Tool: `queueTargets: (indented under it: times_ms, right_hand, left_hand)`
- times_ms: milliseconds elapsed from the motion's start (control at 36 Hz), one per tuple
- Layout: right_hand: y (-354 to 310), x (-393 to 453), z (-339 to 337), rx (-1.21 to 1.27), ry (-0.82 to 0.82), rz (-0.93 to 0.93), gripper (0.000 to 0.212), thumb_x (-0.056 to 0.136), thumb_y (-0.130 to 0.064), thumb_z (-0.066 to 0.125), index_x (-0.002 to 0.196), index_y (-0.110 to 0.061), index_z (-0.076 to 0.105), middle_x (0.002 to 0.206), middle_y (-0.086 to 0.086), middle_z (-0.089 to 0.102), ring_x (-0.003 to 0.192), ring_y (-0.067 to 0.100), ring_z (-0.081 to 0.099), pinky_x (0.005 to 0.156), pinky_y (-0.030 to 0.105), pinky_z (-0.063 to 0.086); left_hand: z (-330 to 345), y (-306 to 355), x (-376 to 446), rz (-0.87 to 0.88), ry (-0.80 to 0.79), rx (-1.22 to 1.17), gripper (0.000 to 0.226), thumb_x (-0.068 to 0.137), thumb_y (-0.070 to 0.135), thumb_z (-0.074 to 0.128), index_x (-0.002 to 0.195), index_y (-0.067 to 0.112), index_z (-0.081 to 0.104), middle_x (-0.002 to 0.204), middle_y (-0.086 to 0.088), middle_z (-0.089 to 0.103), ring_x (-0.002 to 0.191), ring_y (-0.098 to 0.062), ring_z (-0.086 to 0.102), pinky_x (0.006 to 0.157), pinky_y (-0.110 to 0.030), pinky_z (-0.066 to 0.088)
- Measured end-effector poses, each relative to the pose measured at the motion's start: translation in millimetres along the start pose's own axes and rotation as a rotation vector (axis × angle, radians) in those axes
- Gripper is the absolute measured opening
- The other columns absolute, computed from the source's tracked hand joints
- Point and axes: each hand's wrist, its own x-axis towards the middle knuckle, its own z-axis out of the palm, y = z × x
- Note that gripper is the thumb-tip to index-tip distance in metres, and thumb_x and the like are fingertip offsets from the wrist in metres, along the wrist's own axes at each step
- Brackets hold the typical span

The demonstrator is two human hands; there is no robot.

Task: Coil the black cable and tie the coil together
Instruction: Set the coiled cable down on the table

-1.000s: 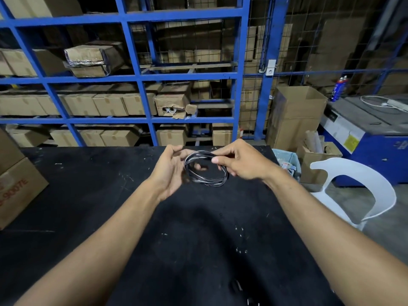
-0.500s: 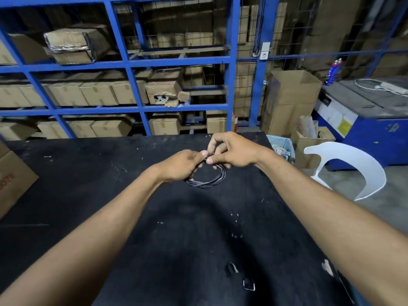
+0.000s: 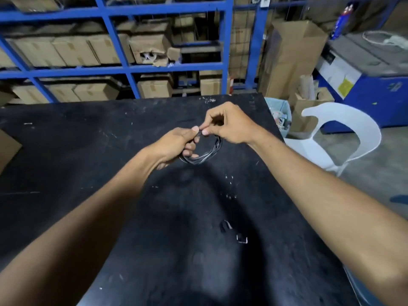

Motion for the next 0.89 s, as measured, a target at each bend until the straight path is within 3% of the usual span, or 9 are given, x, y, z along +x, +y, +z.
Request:
queueTargets:
  times_ms: [194, 361, 444, 528, 583, 639, 722, 778, 889]
  right_hand:
    - [32, -21, 28, 0.113, 0.015, 0.1, 0.016, 0.079, -0.01, 0.088, 0.082, -0.022, 0.079, 0.085, 0.016, 0.08, 0.072, 0.011, 0.062, 0.07, 0.028, 0.05]
    - [75, -64, 58, 0.325, 0.189, 0.264, 0.013, 0.095, -0.015, 0.074, 0.106, -0.009, 0.076, 0.096, 0.013, 0.08, 0.06, 0.004, 0.062, 0.06, 0.02, 0.051]
    - [115, -94, 77, 0.219, 0.276, 0.424, 0.012, 0.095, -0.012, 0.064, 0.092, -0.018, 0.074, 0.089, 0.01, 0.081, 0.054, 0.018, 0.064, 0.058, 0.03, 0.053]
    - [160, -135, 105, 0.068, 0.15, 0.56, 0.029, 0.087, -0.004, 0.06, 0.074, -0.029, 0.068, 0.079, 0.006, 0.079, 0.053, 0.014, 0.07, 0.068, 0.036, 0.06]
    - [175, -161, 124, -0.04, 0.011, 0.601, 0.021, 0.082, -0.009, 0.062, 0.077, -0.027, 0.071, 0.077, 0.001, 0.078, 0.061, 0.009, 0.071, 0.078, 0.037, 0.062]
    - [181, -179, 141, -0.15, -0.094, 0.634, 0.02, 0.08, -0.014, 0.062, 0.091, -0.025, 0.074, 0.086, -0.001, 0.079, 0.081, 0.023, 0.075, 0.085, 0.037, 0.061]
    - [180, -190, 161, -0.28, -0.257, 0.548, 0.031, 0.083, -0.014, 0.064, 0.112, -0.024, 0.069, 0.113, 0.005, 0.068, 0.101, 0.035, 0.071, 0.089, 0.038, 0.058]
    - [180, -189, 173, -0.327, -0.331, 0.484, 0.037, 0.086, -0.016, 0.063, 0.122, -0.024, 0.064, 0.123, 0.008, 0.058, 0.105, 0.037, 0.068, 0.09, 0.042, 0.058]
    - [183, -179, 190, -0.398, -0.371, 0.318, 0.046, 0.083, -0.01, 0.065, 0.128, -0.022, 0.068, 0.122, 0.009, 0.053, 0.112, 0.032, 0.06, 0.09, 0.043, 0.057]
  left_hand:
    - [16, -42, 4, 0.045, 0.073, 0.051, 0.039, 0.113, 0.027, 0.037, 0.077, 0.017, 0.048, 0.052, 0.015, 0.035, 0.04, 0.0, 0.027, 0.068, -0.025, 0.058]
    - [30, -89, 8, 0.03, 0.138, 0.268, 0.035, 0.101, 0.039, 0.044, 0.071, 0.021, 0.047, 0.057, 0.007, 0.041, 0.044, -0.008, 0.038, 0.054, -0.031, 0.04]
    - [31, -112, 4, 0.01, 0.18, 0.405, 0.04, 0.094, 0.051, 0.042, 0.066, 0.023, 0.045, 0.061, 0.005, 0.046, 0.056, -0.022, 0.043, 0.063, -0.039, 0.041]
    - [32, -133, 1, -0.024, 0.2, 0.402, 0.047, 0.09, 0.06, 0.042, 0.065, 0.02, 0.043, 0.061, 0.003, 0.043, 0.061, -0.024, 0.041, 0.064, -0.047, 0.043]
    - [34, -144, 0, -0.034, 0.2, 0.451, 0.051, 0.09, 0.062, 0.04, 0.067, 0.016, 0.041, 0.061, -0.003, 0.04, 0.062, -0.028, 0.043, 0.064, -0.049, 0.045]
    - [37, -151, -3, -0.048, 0.197, 0.465, 0.051, 0.09, 0.064, 0.039, 0.065, 0.02, 0.046, 0.059, -0.007, 0.041, 0.061, -0.032, 0.046, 0.064, -0.047, 0.045]
    - [40, -157, -4, -0.068, 0.208, 0.51, 0.049, 0.099, 0.054, 0.044, 0.08, 0.01, 0.056, 0.066, -0.008, 0.056, 0.068, -0.025, 0.052, 0.068, -0.043, 0.044]
    - [40, -164, -4, -0.068, 0.212, 0.594, 0.039, 0.107, 0.039, 0.045, 0.087, 0.009, 0.061, 0.082, -0.019, 0.064, 0.085, -0.033, 0.063, 0.073, -0.032, 0.037]
    - [40, -173, -9, -0.057, 0.171, 0.654, 0.036, 0.109, 0.033, 0.043, 0.076, 0.02, 0.049, 0.073, -0.002, 0.05, 0.09, -0.044, 0.063, 0.071, -0.032, 0.034]
